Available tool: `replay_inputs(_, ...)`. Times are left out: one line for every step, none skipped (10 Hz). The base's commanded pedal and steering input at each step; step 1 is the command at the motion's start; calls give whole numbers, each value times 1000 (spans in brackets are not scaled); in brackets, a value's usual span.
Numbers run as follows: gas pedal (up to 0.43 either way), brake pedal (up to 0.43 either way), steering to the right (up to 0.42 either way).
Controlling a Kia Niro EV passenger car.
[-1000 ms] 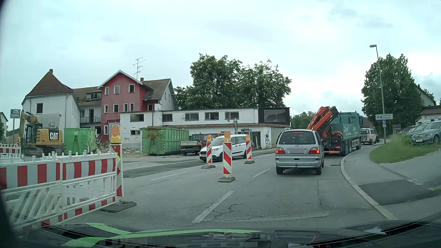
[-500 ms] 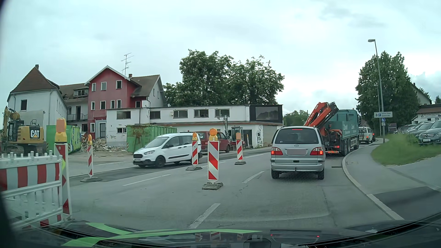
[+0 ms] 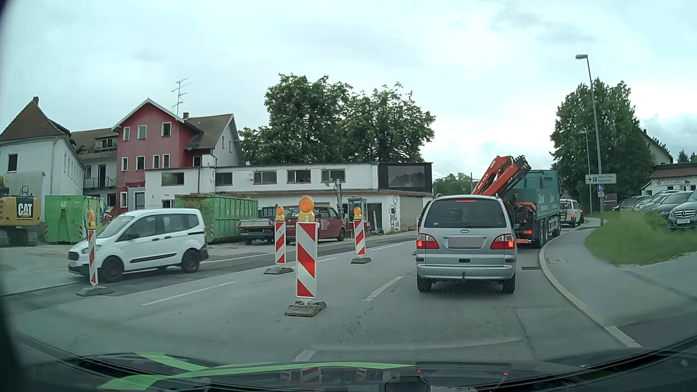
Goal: Follow the waypoints while adhering to traffic rules and regulations
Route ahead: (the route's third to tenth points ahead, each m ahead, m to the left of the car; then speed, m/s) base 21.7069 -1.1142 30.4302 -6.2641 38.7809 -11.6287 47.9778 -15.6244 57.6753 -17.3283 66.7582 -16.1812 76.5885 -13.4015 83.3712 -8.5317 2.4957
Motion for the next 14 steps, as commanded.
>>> replay_inputs(0,165,127)
replay_inputs(0,165,127)
replay_inputs(0,165,127)
replay_inputs(0,177,128)
replay_inputs(0,189,128)
replay_inputs(0,213,128)
replay_inputs(0,226,128)
replay_inputs(0,232,128)
replay_inputs(0,232,128)
replay_inputs(0,232,128)
replay_inputs(0,232,128)
replay_inputs(0,232,128)
replay_inputs(0,232,128)
replay_inputs(0,232,128)
